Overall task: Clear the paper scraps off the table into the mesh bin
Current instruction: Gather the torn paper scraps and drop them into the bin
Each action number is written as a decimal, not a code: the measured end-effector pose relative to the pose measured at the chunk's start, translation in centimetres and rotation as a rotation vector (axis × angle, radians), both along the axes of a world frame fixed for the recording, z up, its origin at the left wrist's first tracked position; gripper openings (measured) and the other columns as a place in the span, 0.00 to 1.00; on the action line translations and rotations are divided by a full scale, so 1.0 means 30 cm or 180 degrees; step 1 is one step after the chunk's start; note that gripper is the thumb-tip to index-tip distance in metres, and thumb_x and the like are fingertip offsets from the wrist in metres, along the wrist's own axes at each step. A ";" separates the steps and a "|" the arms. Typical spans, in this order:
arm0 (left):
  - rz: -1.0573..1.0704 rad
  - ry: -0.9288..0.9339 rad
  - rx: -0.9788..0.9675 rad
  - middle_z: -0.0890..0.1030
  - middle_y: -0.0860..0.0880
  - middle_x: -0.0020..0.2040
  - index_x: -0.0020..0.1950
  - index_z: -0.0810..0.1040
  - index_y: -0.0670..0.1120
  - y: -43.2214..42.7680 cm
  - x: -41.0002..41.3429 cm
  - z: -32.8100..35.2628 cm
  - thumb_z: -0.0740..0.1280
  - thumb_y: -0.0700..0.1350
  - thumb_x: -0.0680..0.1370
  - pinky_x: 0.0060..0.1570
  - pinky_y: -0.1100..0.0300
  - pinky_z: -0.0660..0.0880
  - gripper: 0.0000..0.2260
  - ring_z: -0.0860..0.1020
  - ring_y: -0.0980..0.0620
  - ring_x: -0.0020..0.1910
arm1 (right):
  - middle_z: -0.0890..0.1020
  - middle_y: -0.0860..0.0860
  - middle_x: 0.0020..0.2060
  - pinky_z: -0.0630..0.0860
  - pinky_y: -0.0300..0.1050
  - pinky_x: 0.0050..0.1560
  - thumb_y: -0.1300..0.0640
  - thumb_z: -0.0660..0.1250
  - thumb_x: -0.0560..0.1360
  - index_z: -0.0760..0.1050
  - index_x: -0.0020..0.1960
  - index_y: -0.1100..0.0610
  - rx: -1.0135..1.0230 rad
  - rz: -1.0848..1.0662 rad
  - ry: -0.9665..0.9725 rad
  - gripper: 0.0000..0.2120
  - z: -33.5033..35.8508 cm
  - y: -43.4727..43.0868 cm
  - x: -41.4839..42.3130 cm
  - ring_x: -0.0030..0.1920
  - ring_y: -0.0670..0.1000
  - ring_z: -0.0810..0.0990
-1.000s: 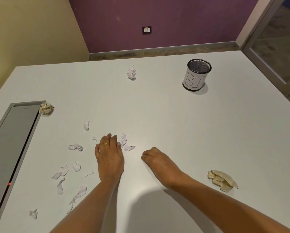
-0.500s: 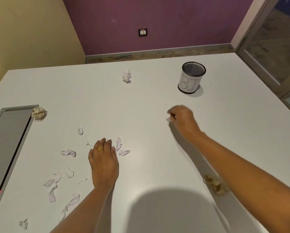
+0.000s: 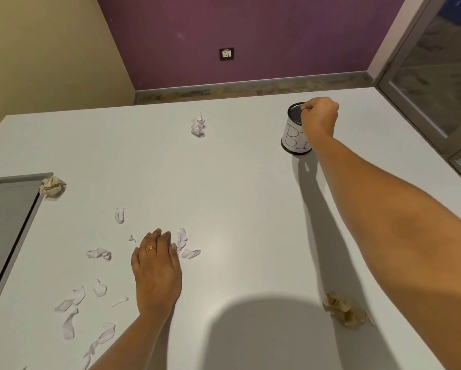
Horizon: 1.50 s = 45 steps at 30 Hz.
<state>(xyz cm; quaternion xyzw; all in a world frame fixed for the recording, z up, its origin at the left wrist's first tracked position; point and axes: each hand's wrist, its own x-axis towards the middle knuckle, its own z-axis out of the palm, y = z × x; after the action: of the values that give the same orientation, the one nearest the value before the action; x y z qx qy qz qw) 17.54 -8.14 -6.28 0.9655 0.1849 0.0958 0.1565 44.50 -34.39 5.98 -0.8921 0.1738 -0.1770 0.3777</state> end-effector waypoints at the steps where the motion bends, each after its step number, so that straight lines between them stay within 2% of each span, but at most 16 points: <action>1: 0.0001 0.0003 -0.0007 0.75 0.41 0.63 0.60 0.75 0.41 0.000 0.000 0.000 0.59 0.40 0.79 0.65 0.42 0.65 0.12 0.71 0.41 0.65 | 0.81 0.59 0.56 0.76 0.42 0.55 0.70 0.59 0.76 0.80 0.53 0.63 0.0038 -0.0020 0.0023 0.13 -0.001 0.000 0.011 0.56 0.57 0.80; 5: 0.0007 0.0001 -0.0016 0.76 0.41 0.63 0.60 0.75 0.41 -0.002 0.003 0.001 0.59 0.40 0.79 0.65 0.42 0.65 0.12 0.71 0.41 0.65 | 0.80 0.58 0.58 0.76 0.44 0.59 0.68 0.62 0.76 0.79 0.57 0.61 0.0075 0.0050 0.0197 0.12 -0.007 -0.009 0.044 0.58 0.57 0.79; 12: -0.0002 0.0013 -0.0085 0.75 0.42 0.63 0.60 0.75 0.41 -0.002 0.006 0.003 0.58 0.41 0.79 0.66 0.44 0.63 0.12 0.70 0.41 0.66 | 0.82 0.65 0.53 0.76 0.51 0.60 0.66 0.59 0.76 0.79 0.51 0.69 0.0026 0.0233 -0.0104 0.12 -0.016 0.022 -0.008 0.55 0.61 0.80; 15: -0.0014 -0.0013 -0.0106 0.75 0.42 0.63 0.60 0.75 0.41 -0.002 0.006 0.005 0.58 0.41 0.79 0.67 0.44 0.63 0.12 0.70 0.42 0.66 | 0.83 0.59 0.54 0.72 0.43 0.60 0.64 0.61 0.76 0.80 0.54 0.64 0.0260 0.0536 -0.0209 0.12 -0.072 0.069 -0.105 0.56 0.56 0.80; 20: -0.0043 -0.0136 -0.0209 0.75 0.41 0.63 0.60 0.75 0.40 0.000 0.004 0.000 0.57 0.39 0.79 0.67 0.44 0.63 0.12 0.70 0.41 0.66 | 0.83 0.58 0.51 0.73 0.42 0.55 0.65 0.63 0.74 0.81 0.51 0.62 0.0463 0.1028 0.0062 0.10 -0.278 0.157 -0.347 0.52 0.55 0.80; 23: -0.0055 -0.0232 -0.0323 0.76 0.41 0.63 0.59 0.75 0.40 0.003 0.007 -0.002 0.57 0.39 0.79 0.68 0.45 0.63 0.12 0.70 0.41 0.66 | 0.81 0.56 0.57 0.68 0.35 0.61 0.64 0.63 0.76 0.79 0.55 0.62 0.0245 0.1459 0.0351 0.11 -0.390 0.175 -0.467 0.59 0.54 0.78; 26: 0.0057 -0.0378 -0.0753 0.77 0.43 0.62 0.59 0.76 0.41 0.010 0.006 0.004 0.57 0.39 0.80 0.67 0.50 0.64 0.12 0.71 0.43 0.65 | 0.76 0.52 0.64 0.60 0.33 0.66 0.62 0.61 0.78 0.77 0.60 0.60 -0.0051 0.1685 0.0339 0.13 -0.433 0.167 -0.513 0.69 0.50 0.69; 30: 0.0018 -0.0571 -0.1306 0.79 0.45 0.59 0.59 0.76 0.41 0.028 -0.004 0.021 0.57 0.38 0.80 0.59 0.61 0.64 0.12 0.72 0.44 0.61 | 0.78 0.53 0.62 0.63 0.36 0.66 0.63 0.60 0.77 0.77 0.59 0.60 -0.0288 0.1577 0.0134 0.13 -0.423 0.180 -0.515 0.67 0.50 0.71; 32: -0.0254 -0.0402 -0.1456 0.79 0.44 0.59 0.62 0.75 0.40 0.049 0.006 0.038 0.58 0.37 0.80 0.60 0.59 0.65 0.13 0.73 0.44 0.60 | 0.78 0.54 0.62 0.65 0.41 0.67 0.63 0.60 0.77 0.77 0.59 0.61 -0.0410 0.1575 0.0100 0.13 -0.418 0.188 -0.514 0.66 0.51 0.72; 34: -0.0708 0.0010 -0.1517 0.77 0.43 0.59 0.65 0.72 0.41 0.079 0.031 0.066 0.60 0.36 0.78 0.58 0.58 0.67 0.15 0.73 0.46 0.57 | 0.78 0.55 0.62 0.67 0.44 0.68 0.63 0.59 0.77 0.77 0.59 0.62 -0.0519 0.1588 0.0098 0.13 -0.416 0.189 -0.515 0.66 0.52 0.72; 39: -0.1611 0.1240 -0.1111 0.71 0.45 0.56 0.70 0.66 0.45 0.150 0.134 0.144 0.66 0.33 0.72 0.44 0.68 0.62 0.27 0.68 0.52 0.50 | 0.78 0.56 0.61 0.68 0.47 0.67 0.64 0.59 0.77 0.76 0.59 0.62 -0.0642 0.1571 0.0100 0.14 -0.407 0.194 -0.519 0.65 0.53 0.73; 42: -0.1933 0.1610 -0.0898 0.69 0.47 0.57 0.69 0.66 0.50 0.166 0.170 0.175 0.69 0.35 0.70 0.48 0.65 0.65 0.29 0.69 0.52 0.47 | 0.78 0.55 0.61 0.68 0.47 0.66 0.64 0.59 0.76 0.77 0.59 0.62 -0.0681 0.1551 0.0128 0.14 -0.407 0.197 -0.518 0.65 0.53 0.73; 45: -0.2052 0.1626 -0.0709 0.68 0.50 0.54 0.67 0.69 0.52 0.161 0.189 0.182 0.71 0.38 0.70 0.51 0.60 0.70 0.27 0.71 0.52 0.44 | 0.79 0.55 0.60 0.69 0.48 0.65 0.64 0.59 0.76 0.77 0.58 0.62 -0.0669 0.1535 0.0125 0.13 -0.407 0.199 -0.519 0.64 0.53 0.74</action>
<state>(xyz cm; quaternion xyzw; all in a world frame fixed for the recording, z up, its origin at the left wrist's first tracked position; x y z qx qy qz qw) 23.20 -3.30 -0.81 0.9438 -0.0844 -0.2208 0.2309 28.94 -28.42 -6.24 -0.9453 -0.0559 -0.0816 0.3108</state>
